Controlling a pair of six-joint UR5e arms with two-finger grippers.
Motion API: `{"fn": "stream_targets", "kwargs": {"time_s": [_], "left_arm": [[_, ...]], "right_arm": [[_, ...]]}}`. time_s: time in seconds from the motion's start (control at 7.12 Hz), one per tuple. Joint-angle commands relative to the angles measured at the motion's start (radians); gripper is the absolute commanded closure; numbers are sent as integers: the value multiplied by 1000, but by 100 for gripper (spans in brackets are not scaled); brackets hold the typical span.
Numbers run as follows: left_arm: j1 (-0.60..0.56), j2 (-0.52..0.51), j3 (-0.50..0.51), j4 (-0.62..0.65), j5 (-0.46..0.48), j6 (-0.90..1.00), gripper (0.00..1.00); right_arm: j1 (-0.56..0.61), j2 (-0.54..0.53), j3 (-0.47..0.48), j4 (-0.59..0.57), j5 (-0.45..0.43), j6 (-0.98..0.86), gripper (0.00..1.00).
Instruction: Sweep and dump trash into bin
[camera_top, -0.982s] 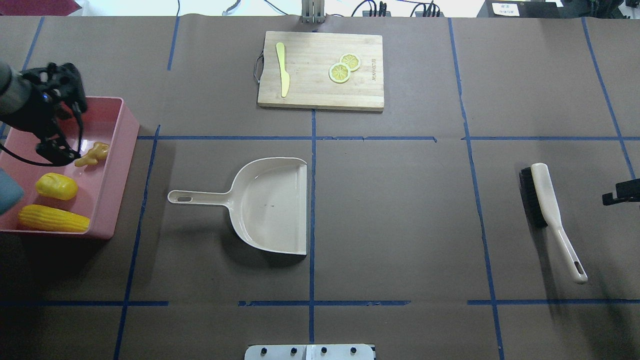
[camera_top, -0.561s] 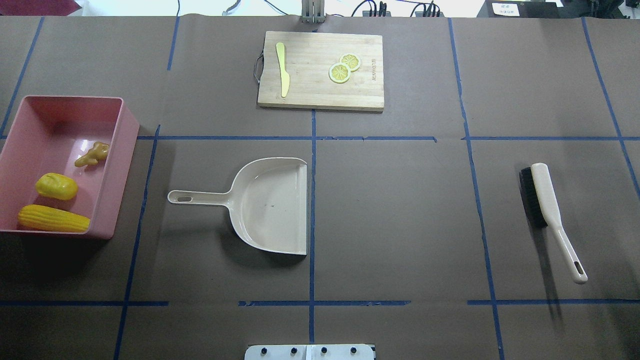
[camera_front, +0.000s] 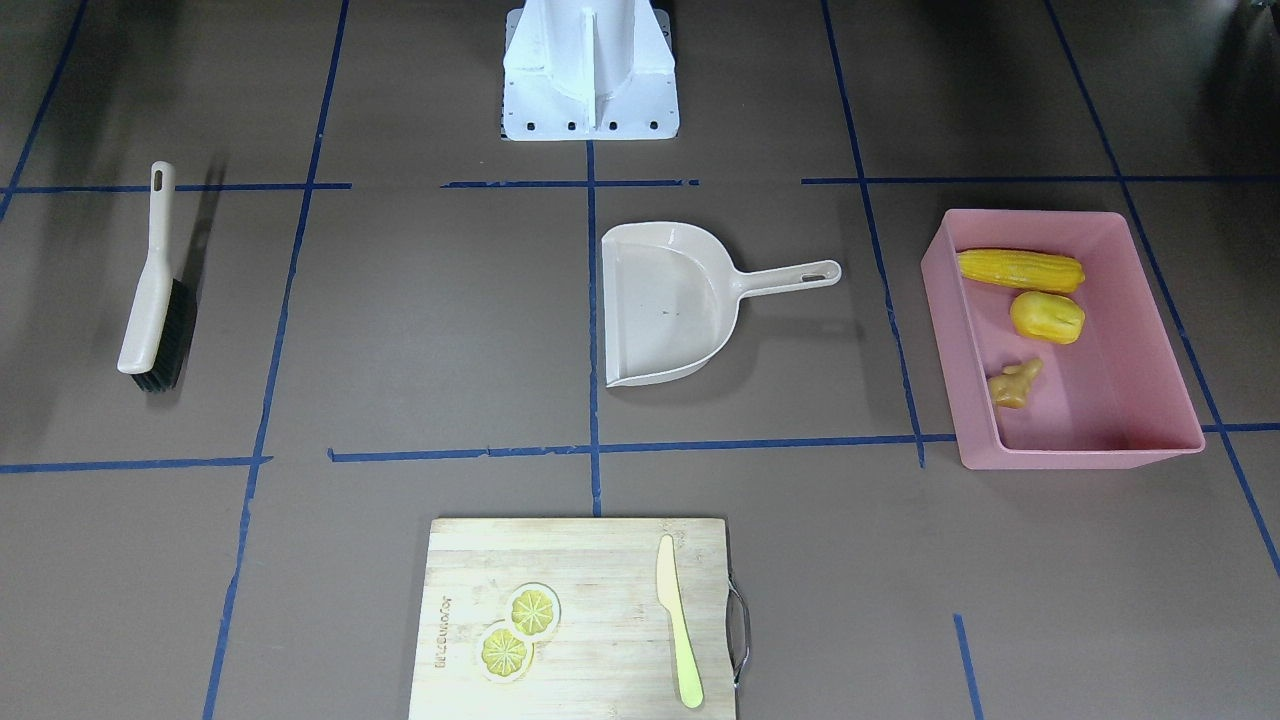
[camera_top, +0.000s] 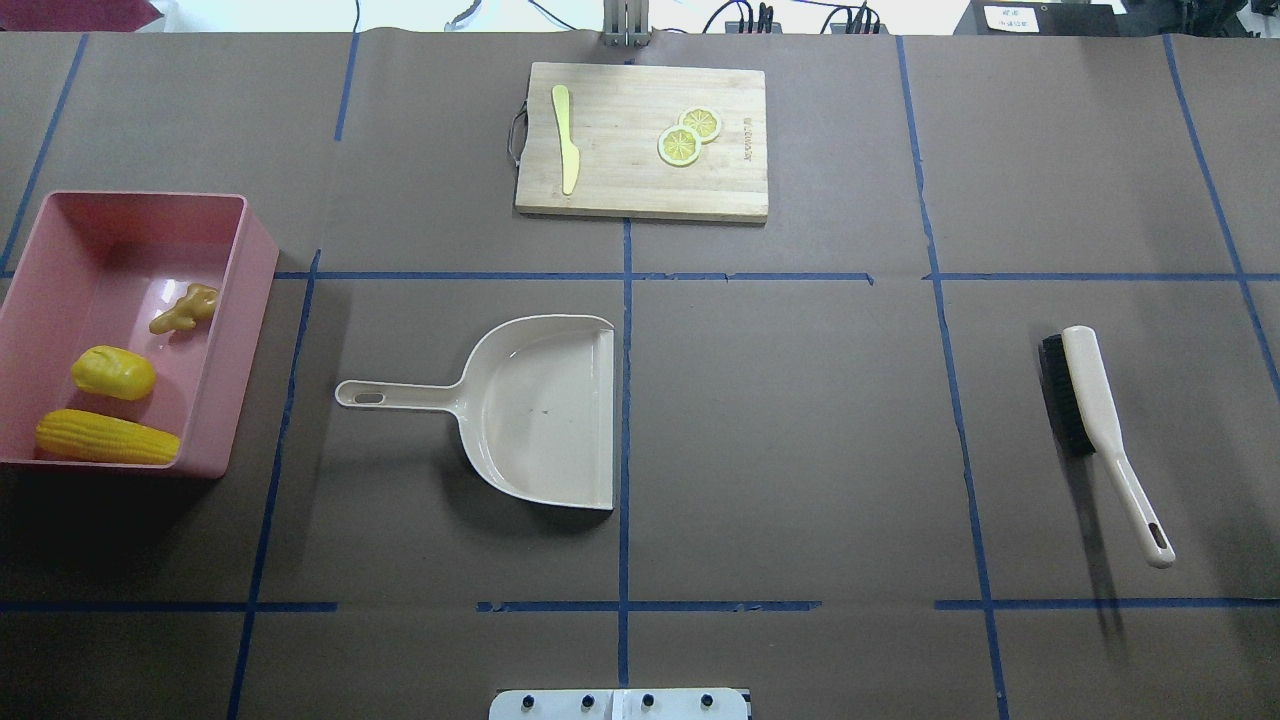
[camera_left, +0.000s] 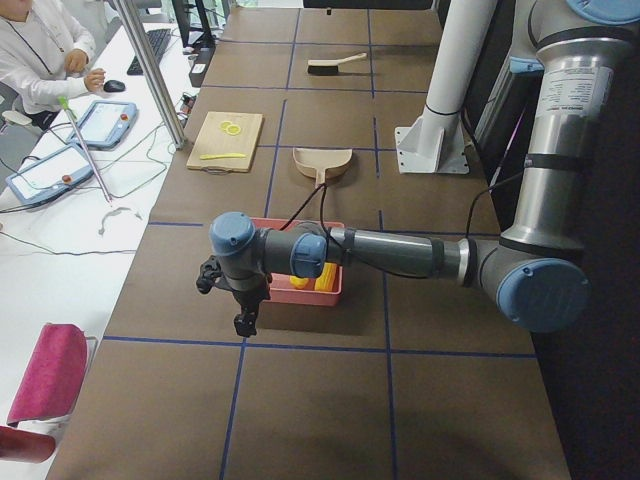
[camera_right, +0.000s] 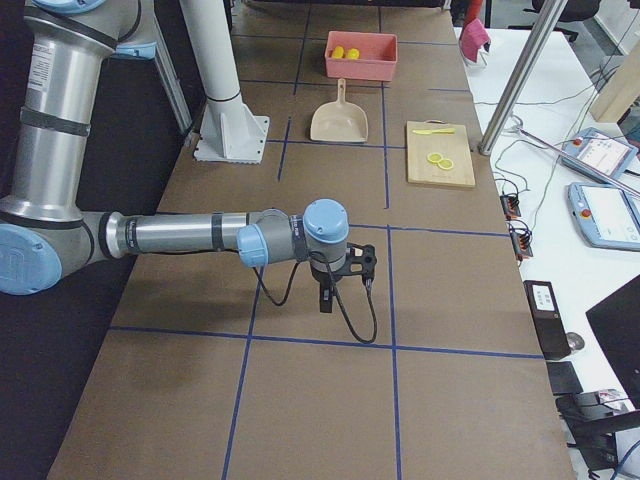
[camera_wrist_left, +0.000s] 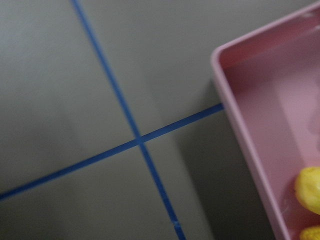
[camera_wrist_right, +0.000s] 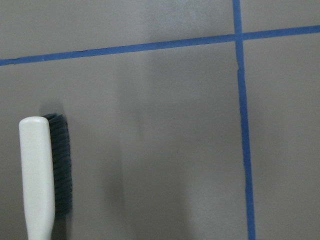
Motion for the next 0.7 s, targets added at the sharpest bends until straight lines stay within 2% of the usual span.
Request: {"fn": "stream_targets", "kwargs": {"time_s": [0.0, 0.28, 0.56], "left_arm": [[-15, 4, 57, -31, -100, -5, 0], [-16, 18, 54, -56, -96, -5, 0], [-15, 81, 48, -155, -96, -10, 0]], "right_arm": [[41, 52, -66, -60, -4, -109, 0], [41, 55, -93, -62, 4, -112, 0], [39, 60, -102, -62, -4, -114, 0]]}}
